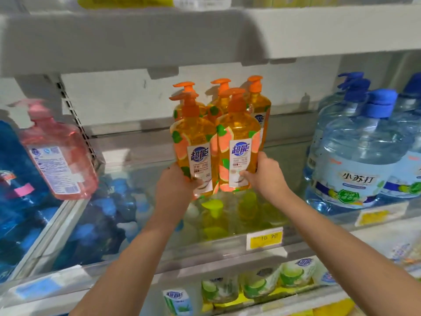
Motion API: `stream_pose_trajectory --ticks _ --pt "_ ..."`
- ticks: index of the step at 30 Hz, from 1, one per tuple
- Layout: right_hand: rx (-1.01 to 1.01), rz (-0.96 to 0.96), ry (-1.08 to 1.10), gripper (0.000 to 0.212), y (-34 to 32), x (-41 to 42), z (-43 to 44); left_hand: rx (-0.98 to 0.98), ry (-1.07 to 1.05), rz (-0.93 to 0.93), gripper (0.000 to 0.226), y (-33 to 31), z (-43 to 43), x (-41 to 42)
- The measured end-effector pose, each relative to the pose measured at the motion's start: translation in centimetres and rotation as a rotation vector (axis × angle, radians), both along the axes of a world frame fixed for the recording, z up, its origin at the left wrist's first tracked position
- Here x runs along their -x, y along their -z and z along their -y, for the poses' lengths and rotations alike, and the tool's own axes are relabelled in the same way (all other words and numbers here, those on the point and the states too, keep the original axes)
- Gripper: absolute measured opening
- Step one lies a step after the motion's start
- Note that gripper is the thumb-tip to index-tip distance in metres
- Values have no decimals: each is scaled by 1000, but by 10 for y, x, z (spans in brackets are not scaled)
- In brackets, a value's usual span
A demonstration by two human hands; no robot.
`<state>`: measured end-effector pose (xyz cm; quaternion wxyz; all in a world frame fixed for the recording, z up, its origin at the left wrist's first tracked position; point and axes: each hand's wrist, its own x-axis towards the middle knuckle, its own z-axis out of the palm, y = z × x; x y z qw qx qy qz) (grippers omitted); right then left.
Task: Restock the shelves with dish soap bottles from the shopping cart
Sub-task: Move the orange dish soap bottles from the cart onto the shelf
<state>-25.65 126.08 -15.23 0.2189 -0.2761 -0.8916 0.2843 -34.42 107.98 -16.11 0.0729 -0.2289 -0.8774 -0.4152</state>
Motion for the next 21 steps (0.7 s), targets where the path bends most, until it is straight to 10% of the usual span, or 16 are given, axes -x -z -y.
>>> stream_pose_trajectory --ticks 21 --pt "164 -61 -24 38 -7 55 -6 57 -130 139 42 -4 -25 59"
